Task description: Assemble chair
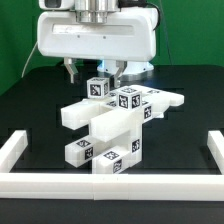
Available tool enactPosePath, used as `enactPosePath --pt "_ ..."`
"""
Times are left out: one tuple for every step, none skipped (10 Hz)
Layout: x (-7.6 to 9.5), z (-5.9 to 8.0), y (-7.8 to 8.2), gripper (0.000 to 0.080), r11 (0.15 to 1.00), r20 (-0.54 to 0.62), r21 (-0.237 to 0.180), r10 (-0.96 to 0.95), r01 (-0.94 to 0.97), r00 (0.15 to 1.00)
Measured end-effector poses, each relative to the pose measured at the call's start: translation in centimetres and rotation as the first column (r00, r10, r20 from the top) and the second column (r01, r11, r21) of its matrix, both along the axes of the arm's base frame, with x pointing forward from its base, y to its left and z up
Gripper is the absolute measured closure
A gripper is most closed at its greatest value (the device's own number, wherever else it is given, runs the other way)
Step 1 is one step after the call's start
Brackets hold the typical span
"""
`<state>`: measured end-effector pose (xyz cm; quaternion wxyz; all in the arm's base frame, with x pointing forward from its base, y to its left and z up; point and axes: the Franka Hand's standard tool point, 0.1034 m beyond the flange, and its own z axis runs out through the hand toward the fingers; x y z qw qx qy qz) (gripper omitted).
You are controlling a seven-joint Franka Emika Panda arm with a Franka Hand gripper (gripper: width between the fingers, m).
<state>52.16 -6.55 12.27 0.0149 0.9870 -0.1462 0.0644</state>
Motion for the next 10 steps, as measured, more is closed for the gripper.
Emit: enactPosePath --pt "0.0 0.0 0.0 0.0414 1.0 0.0 0.0 0.0 0.0 1.0" --pt "0.0 0.0 0.0 0.052 1.0 0.0 0.0 0.0 0.0 1.0" --pt "0.0 0.0 0.0 0.052 1.0 0.0 0.0 0.0 0.0 1.0" --pt "0.0 0.0 0.0 0.0518 1.0 0.0 0.001 -0.005 0.005 1.0" --pt "0.0 0.0 0.0 0.0518 1.0 0.001 0.002 -0.02 0.02 1.0" --pt "0.0 0.0 0.0 0.0518 1.0 0.001 0.002 -0.02 0.02 1.0" --pt "0.04 -0.07 0.06 0.0518 0.997 0.002 0.008 -0.071 0.071 0.997" --pt "0.49 -0.07 0.25 0.0518 0.976 0.013 0.021 -0.218 0.218 0.976" --pt "0.78 -0.07 0.29 0.0518 0.942 0.025 0.036 -0.333 0.332 0.942" --pt "0.87 -0.07 0.3 0.0518 0.896 0.032 0.054 -0.442 0.44 0.896"
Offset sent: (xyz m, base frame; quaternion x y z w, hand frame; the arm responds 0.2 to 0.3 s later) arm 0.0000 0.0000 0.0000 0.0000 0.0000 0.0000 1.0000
